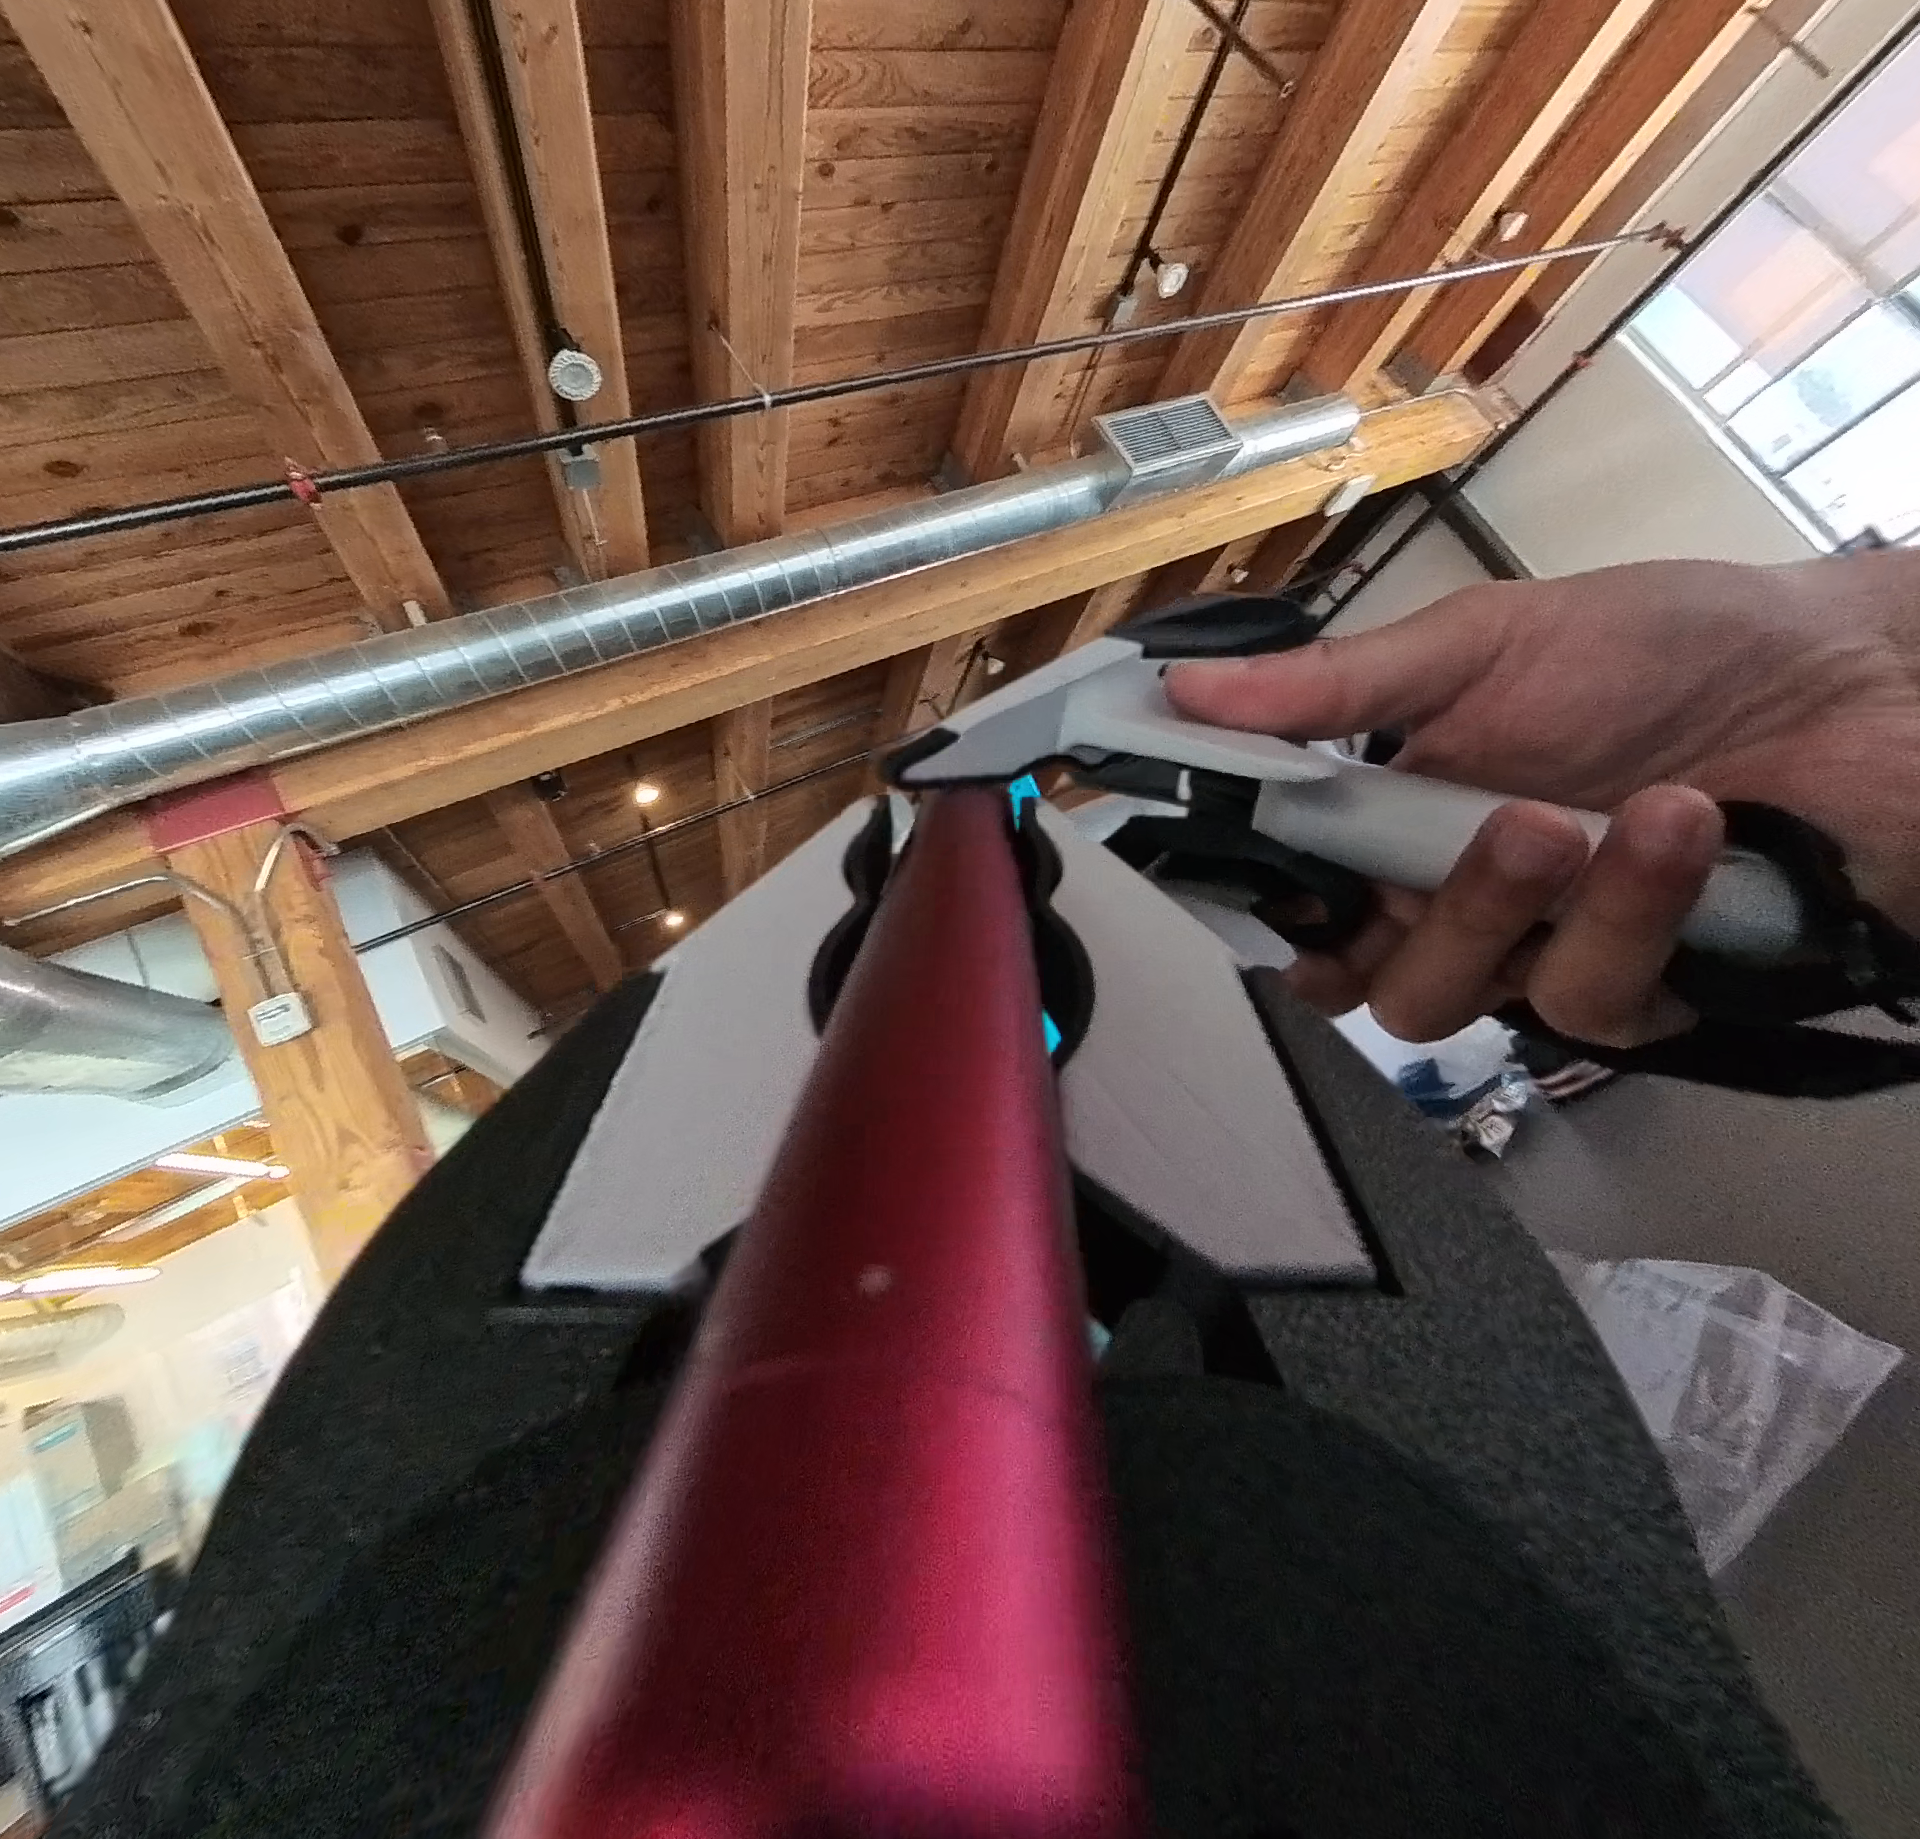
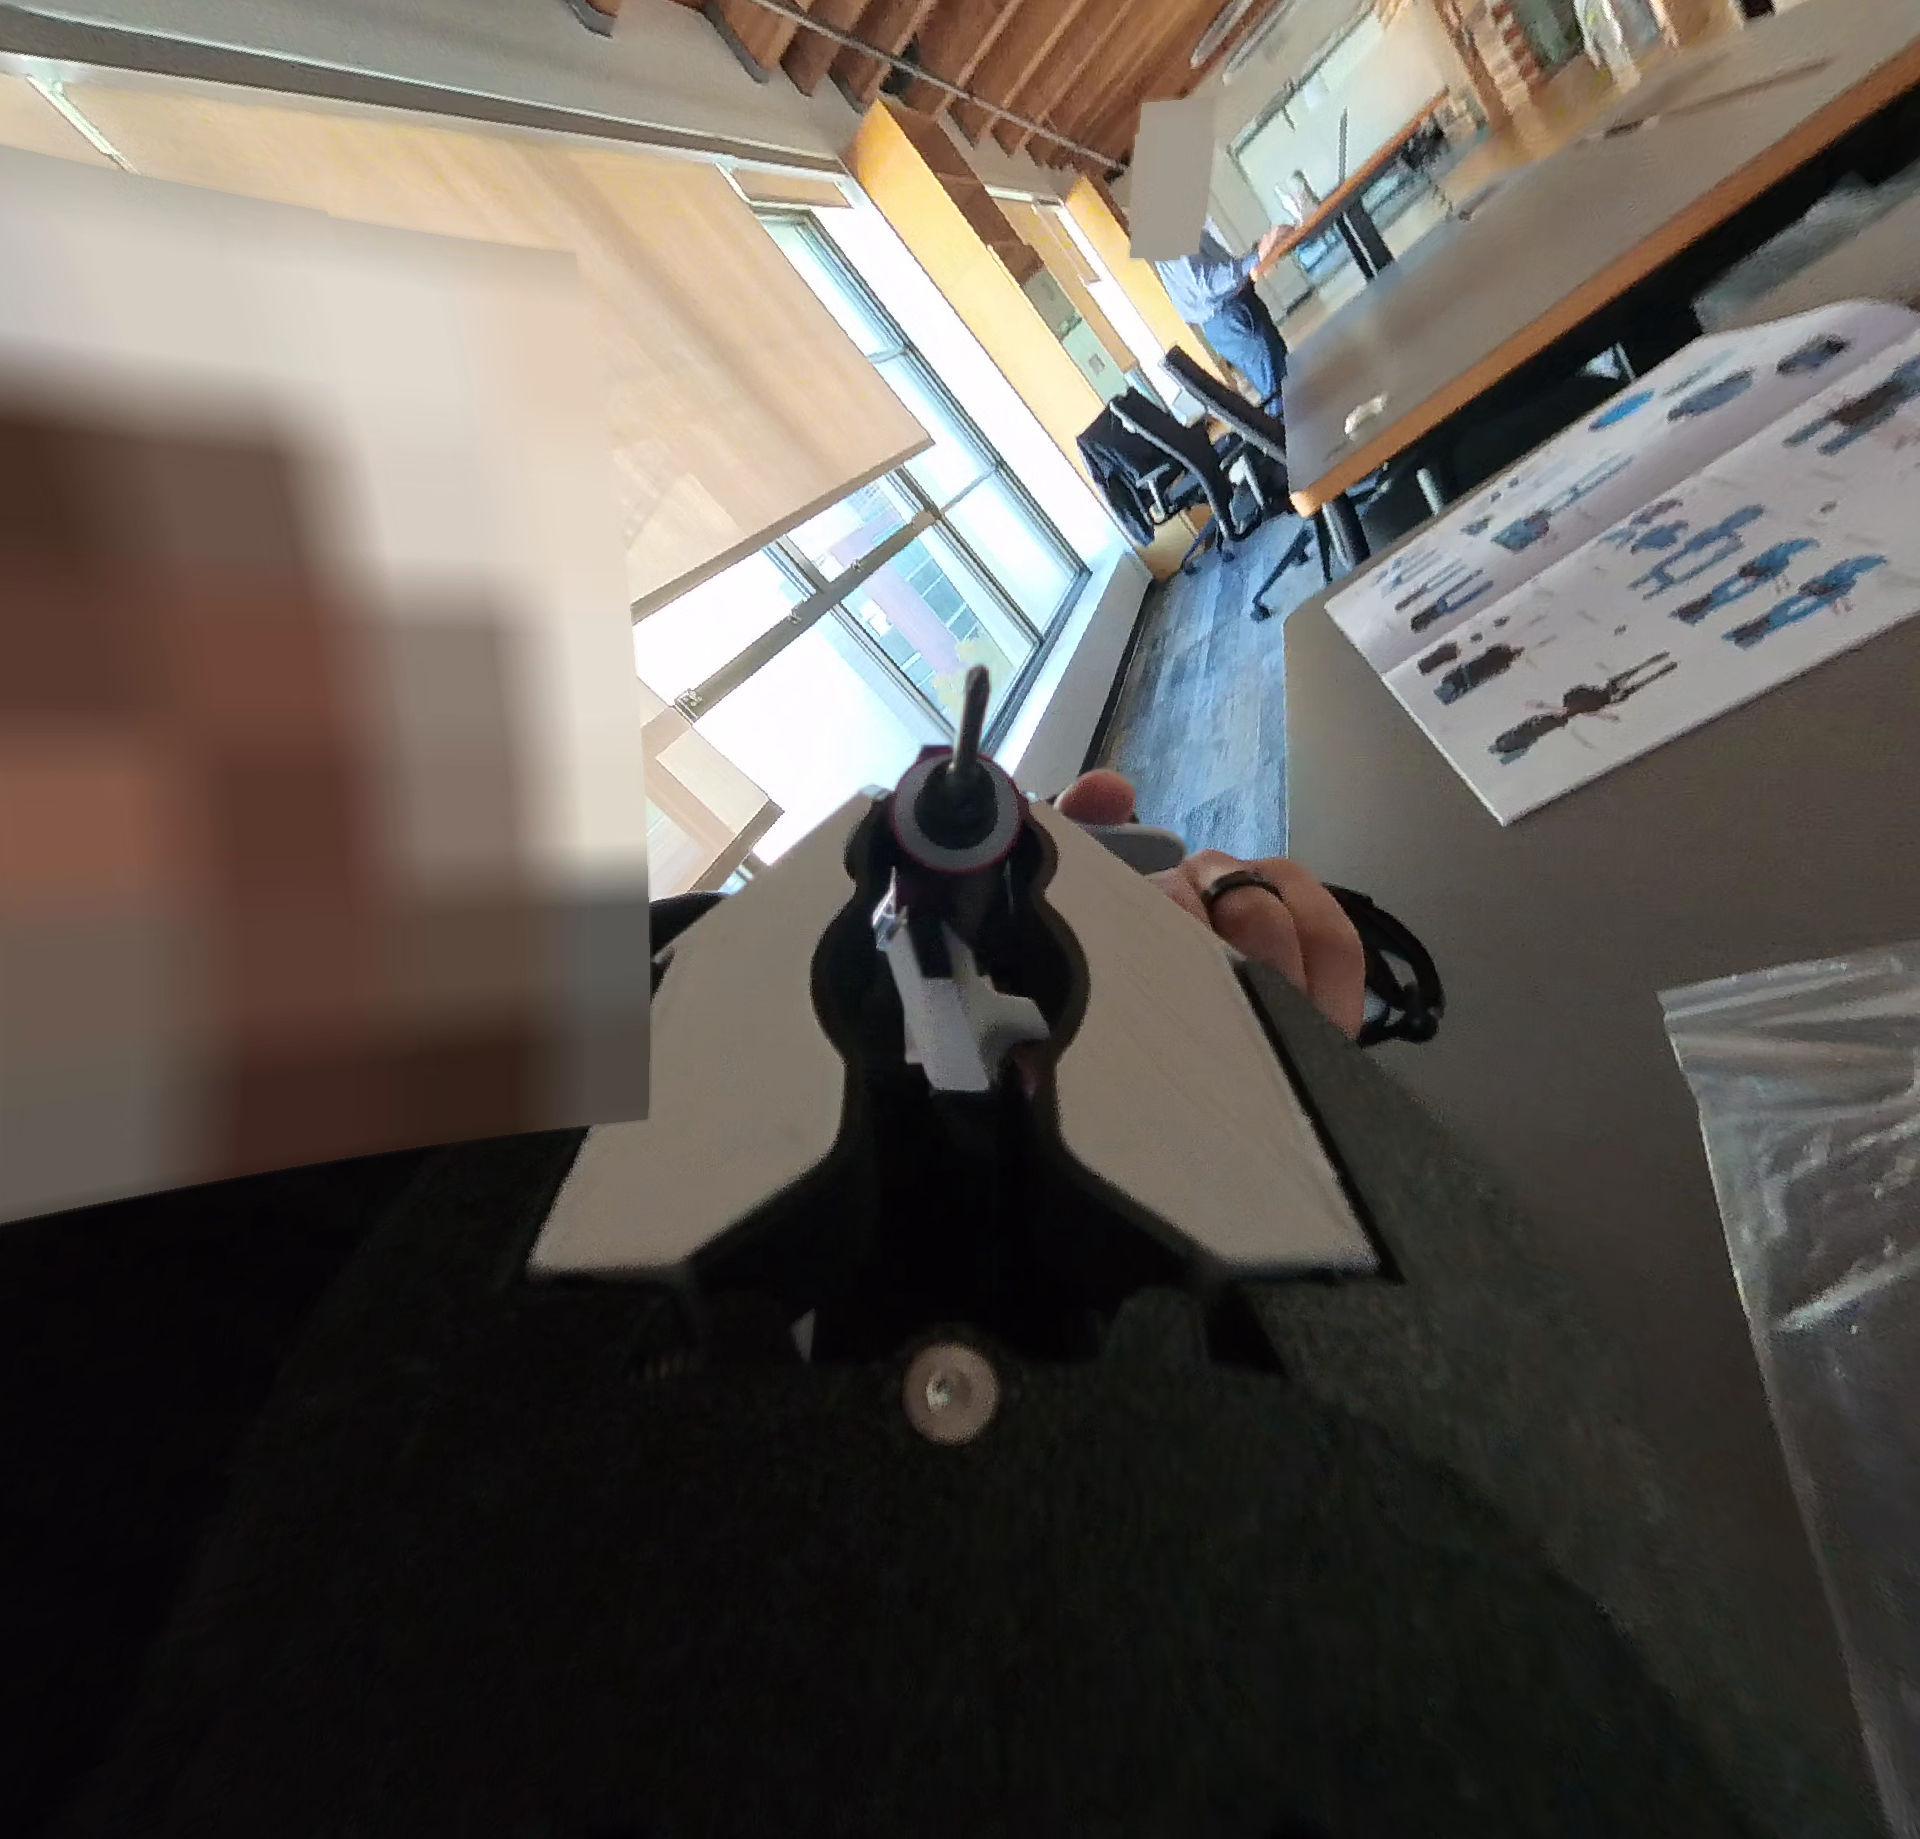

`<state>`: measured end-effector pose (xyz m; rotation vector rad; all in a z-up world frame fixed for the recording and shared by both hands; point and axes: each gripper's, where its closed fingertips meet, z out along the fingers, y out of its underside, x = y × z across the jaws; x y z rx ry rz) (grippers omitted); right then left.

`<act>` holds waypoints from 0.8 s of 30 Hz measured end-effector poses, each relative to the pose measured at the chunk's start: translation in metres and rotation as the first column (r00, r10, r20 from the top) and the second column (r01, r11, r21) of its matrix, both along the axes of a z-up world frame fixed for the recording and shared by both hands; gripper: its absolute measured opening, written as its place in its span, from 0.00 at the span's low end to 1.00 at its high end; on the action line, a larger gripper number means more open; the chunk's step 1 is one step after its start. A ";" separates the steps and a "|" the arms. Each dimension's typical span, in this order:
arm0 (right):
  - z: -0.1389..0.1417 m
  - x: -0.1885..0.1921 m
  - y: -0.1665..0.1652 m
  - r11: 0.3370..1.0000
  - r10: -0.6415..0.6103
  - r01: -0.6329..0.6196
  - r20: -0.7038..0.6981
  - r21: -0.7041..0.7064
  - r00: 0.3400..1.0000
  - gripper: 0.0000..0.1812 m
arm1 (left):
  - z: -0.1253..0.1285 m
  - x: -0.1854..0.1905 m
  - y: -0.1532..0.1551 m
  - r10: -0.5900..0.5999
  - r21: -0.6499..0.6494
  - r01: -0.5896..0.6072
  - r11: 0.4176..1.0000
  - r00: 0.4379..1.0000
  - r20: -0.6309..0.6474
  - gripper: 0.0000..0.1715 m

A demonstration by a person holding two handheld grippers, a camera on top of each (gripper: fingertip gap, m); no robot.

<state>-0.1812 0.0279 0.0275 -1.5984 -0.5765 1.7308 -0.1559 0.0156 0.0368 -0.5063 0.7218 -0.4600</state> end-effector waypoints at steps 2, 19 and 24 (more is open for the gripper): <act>-0.001 0.001 0.002 1.000 0.006 -0.006 0.011 -0.028 1.000 0.12 | -0.002 0.003 0.001 -0.008 0.002 0.008 1.000 1.000 -0.018 0.13; 0.002 0.004 -0.003 0.999 0.003 -0.002 -0.016 0.040 1.000 0.12 | -0.001 0.006 0.000 -0.112 -0.074 0.113 0.991 0.994 0.011 0.14; 0.002 0.007 -0.007 0.999 0.019 -0.019 -0.019 0.037 1.000 0.14 | -0.001 0.006 -0.005 -0.072 -0.020 0.072 0.997 0.997 -0.003 0.13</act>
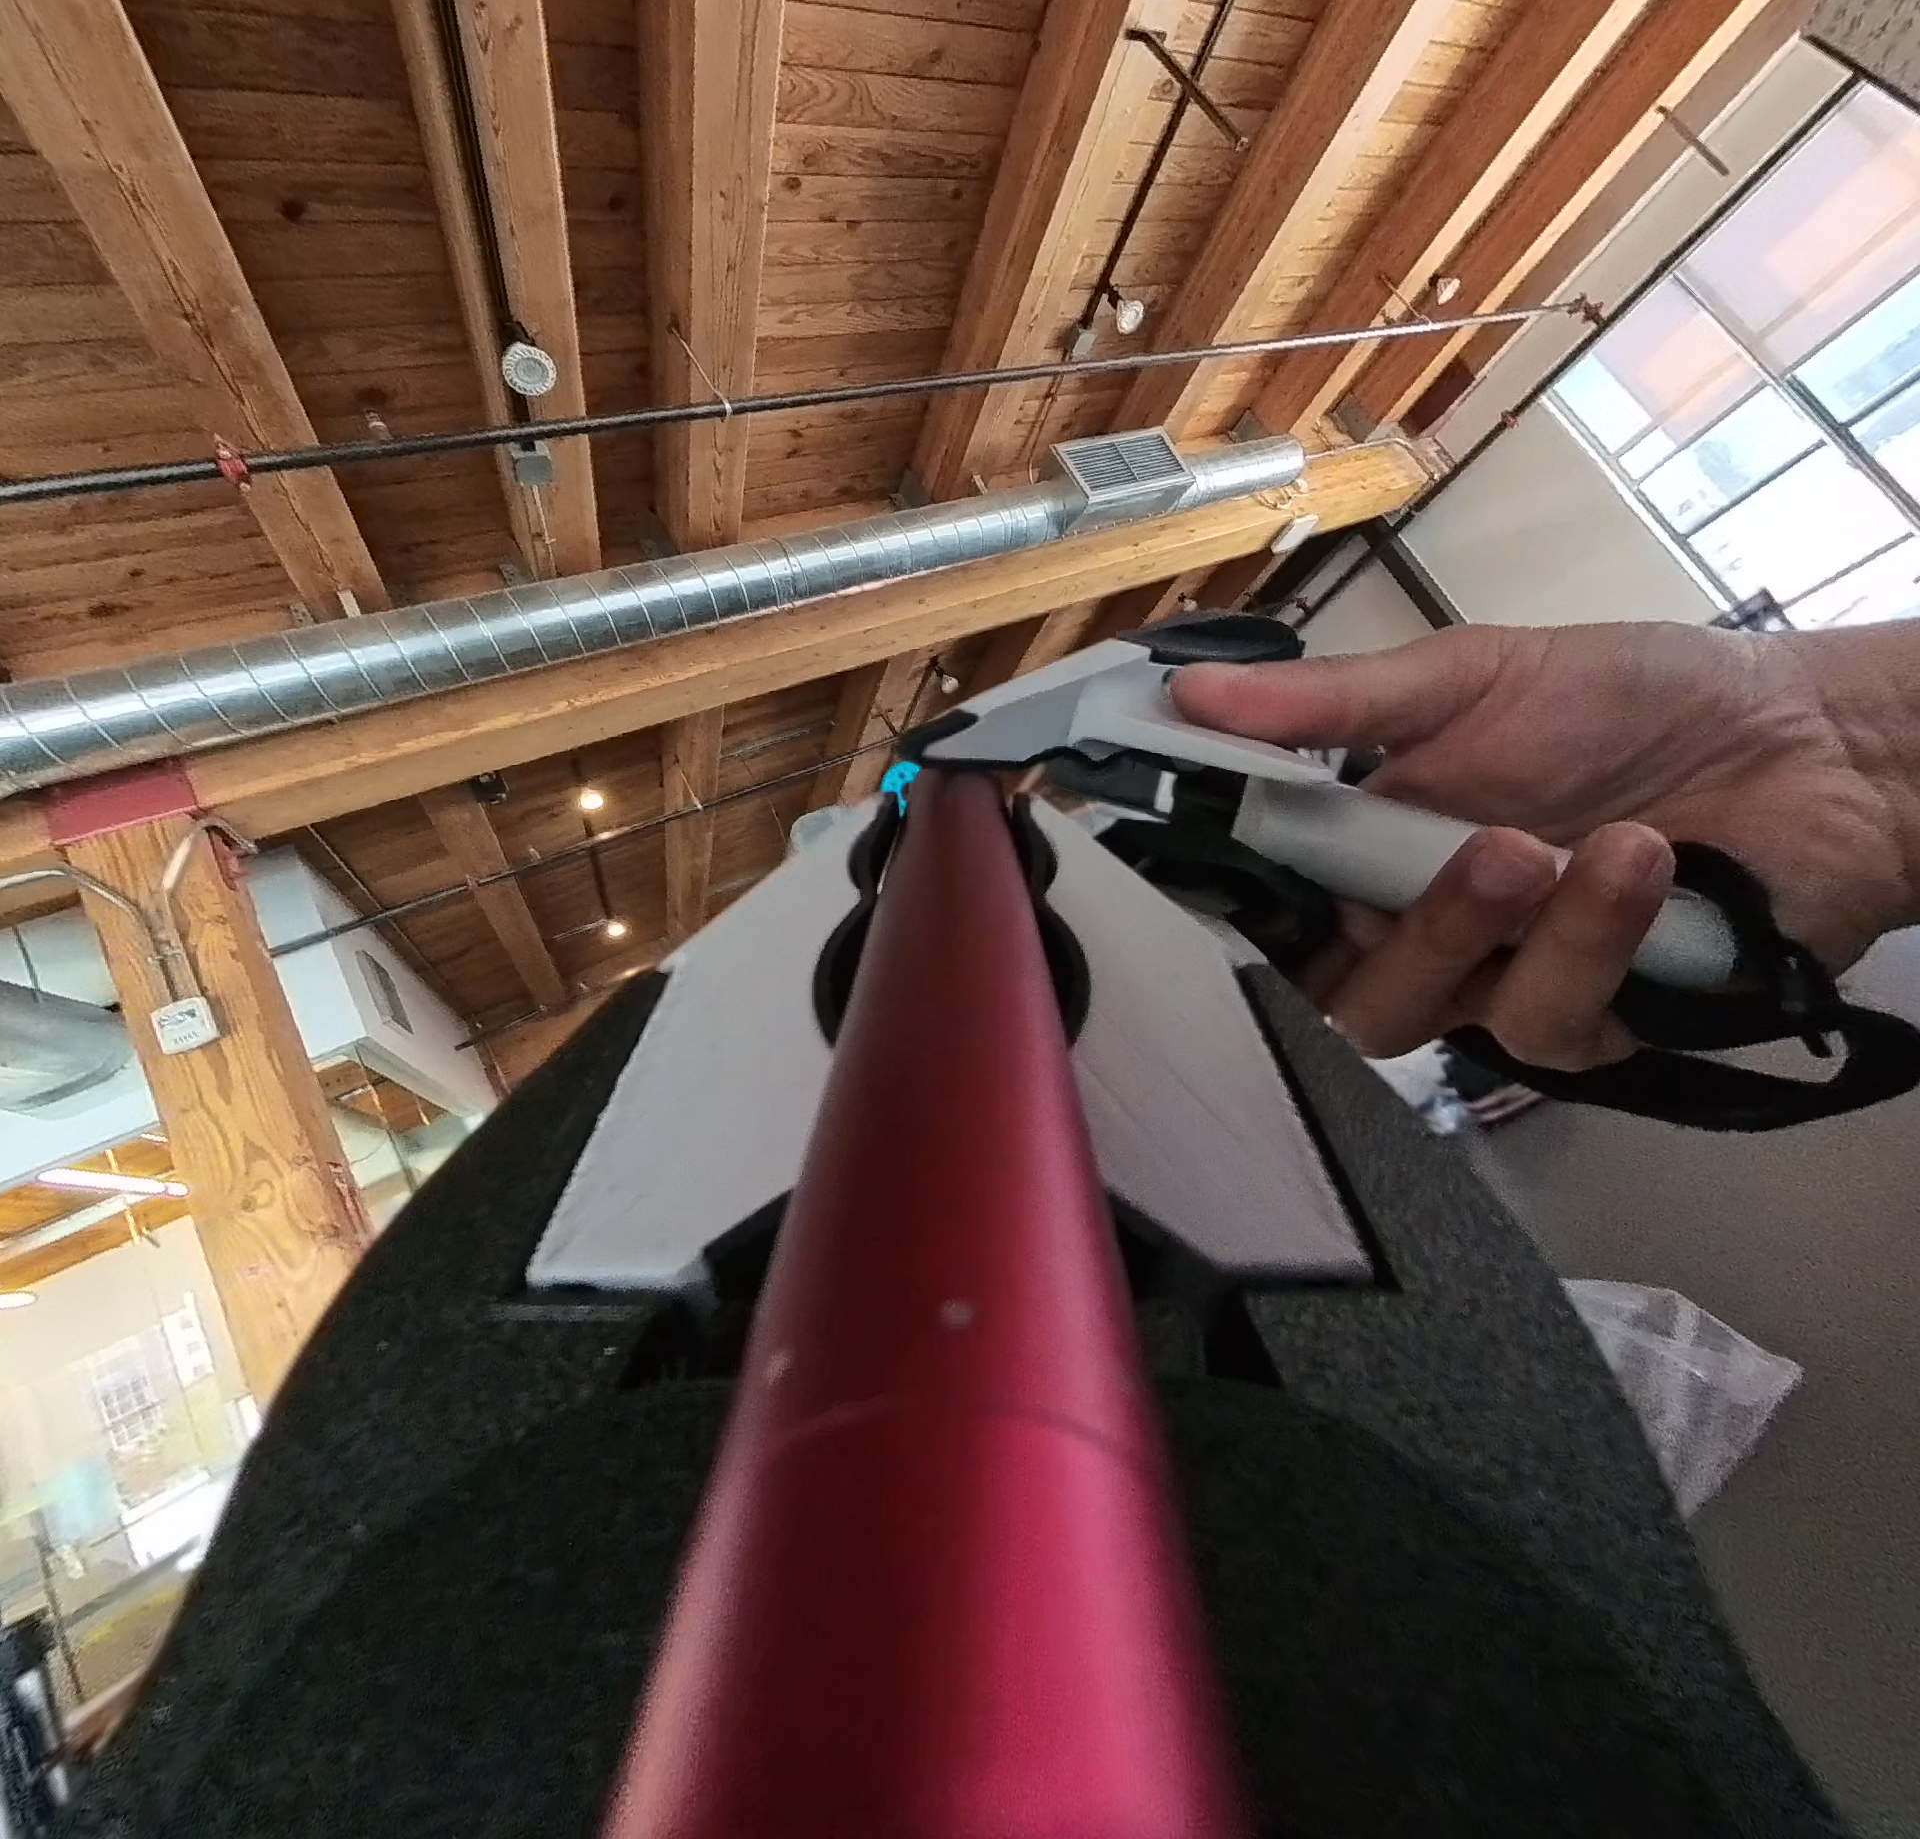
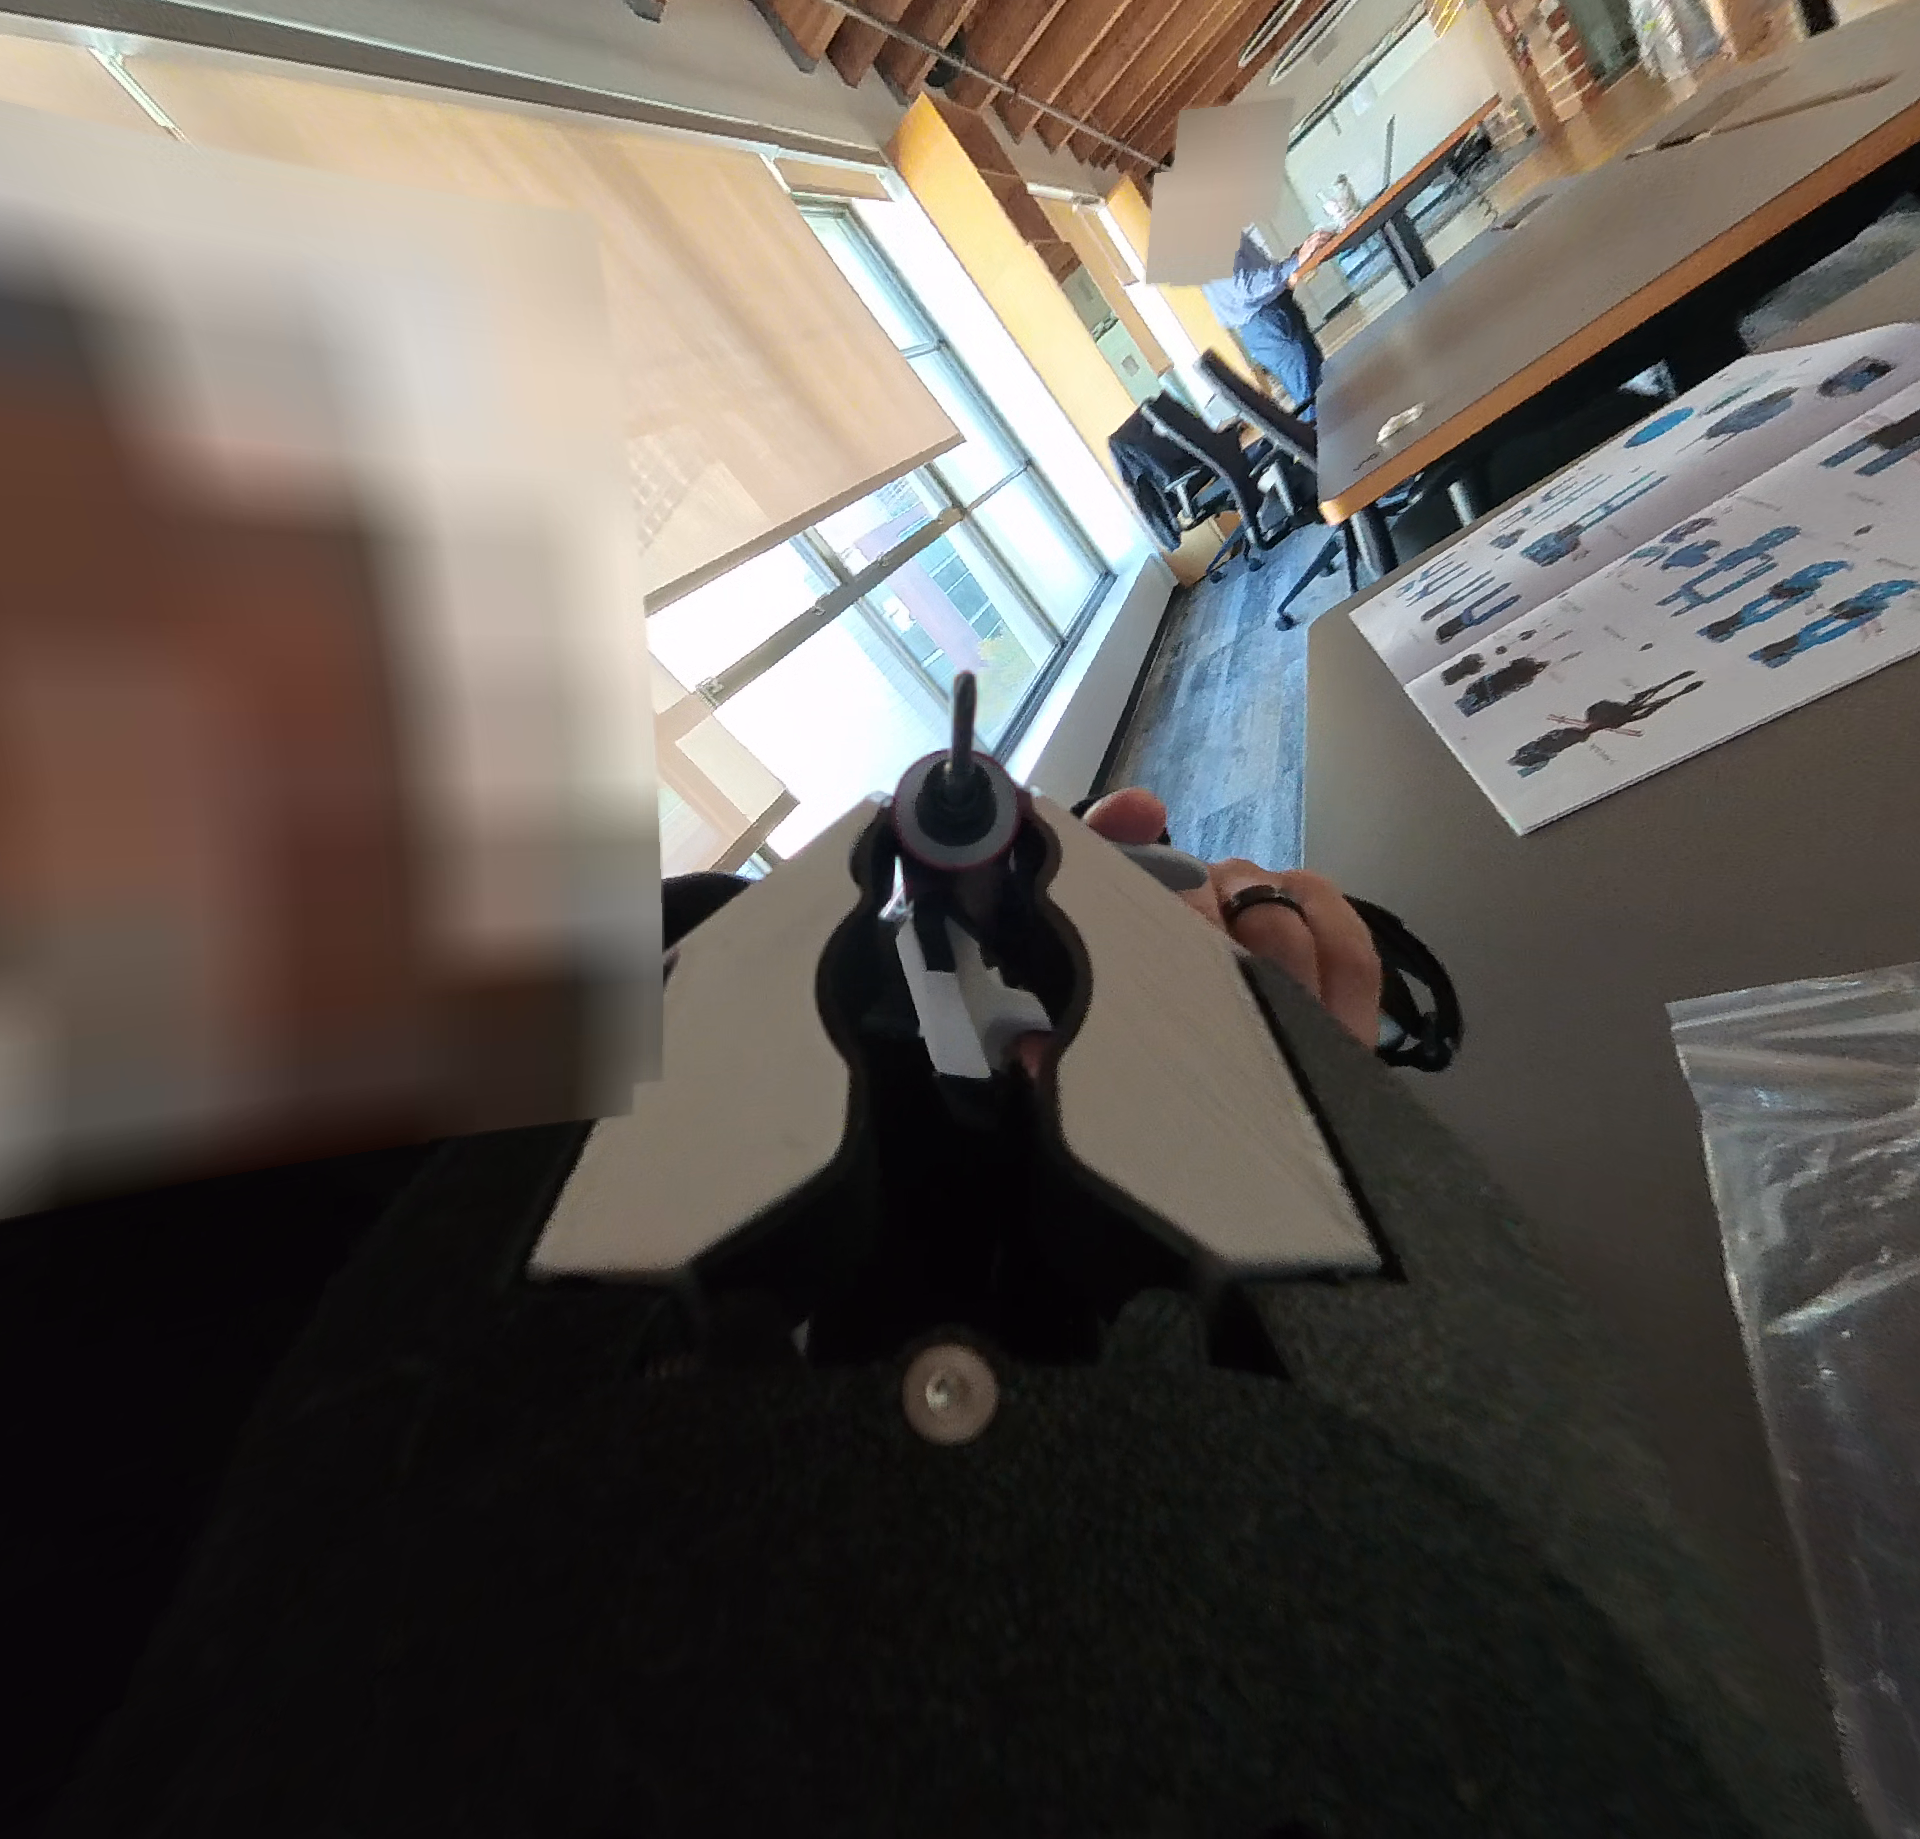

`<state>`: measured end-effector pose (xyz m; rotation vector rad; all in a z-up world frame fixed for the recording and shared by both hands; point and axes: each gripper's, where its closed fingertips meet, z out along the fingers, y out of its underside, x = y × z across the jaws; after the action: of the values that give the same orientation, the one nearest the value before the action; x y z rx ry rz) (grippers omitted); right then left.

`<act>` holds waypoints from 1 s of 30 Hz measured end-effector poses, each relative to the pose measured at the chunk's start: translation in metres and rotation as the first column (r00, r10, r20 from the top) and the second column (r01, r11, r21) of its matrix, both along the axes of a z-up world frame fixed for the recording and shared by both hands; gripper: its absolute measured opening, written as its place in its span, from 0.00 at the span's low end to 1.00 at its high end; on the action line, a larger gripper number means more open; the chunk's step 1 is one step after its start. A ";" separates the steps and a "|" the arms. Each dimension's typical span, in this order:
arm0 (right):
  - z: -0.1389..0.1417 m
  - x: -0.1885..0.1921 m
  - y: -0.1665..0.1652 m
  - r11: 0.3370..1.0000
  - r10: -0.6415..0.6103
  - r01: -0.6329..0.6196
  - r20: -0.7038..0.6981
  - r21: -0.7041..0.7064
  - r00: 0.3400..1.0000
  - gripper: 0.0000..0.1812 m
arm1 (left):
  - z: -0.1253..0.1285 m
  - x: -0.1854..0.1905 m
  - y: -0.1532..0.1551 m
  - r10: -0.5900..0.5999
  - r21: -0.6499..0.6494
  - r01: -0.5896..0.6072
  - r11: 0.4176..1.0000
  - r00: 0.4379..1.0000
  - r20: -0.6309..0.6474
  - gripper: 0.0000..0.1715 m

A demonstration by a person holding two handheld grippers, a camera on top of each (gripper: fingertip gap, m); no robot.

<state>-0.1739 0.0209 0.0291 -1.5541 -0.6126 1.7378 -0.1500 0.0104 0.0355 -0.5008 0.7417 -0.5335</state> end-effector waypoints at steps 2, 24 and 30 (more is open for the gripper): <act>0.007 0.012 0.007 0.999 -0.053 0.053 -0.040 0.003 0.998 0.17 | 0.005 -0.005 -0.003 0.000 0.015 0.000 1.000 1.000 0.028 0.12; 0.001 -0.025 -0.015 0.999 -0.031 0.026 -0.106 -0.044 0.994 0.12 | -0.005 -0.032 -0.017 0.022 -0.092 -0.034 0.995 0.991 -0.134 0.13; -0.023 0.008 0.010 0.959 -0.276 0.271 0.069 0.079 0.959 0.22 | -0.011 -0.068 0.012 -0.085 -0.293 0.059 0.954 0.993 -0.078 0.13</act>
<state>-0.1655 0.0312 0.0063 -1.5837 -0.4656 1.4398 -0.2179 0.0228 0.0247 -0.7777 0.7738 -0.6970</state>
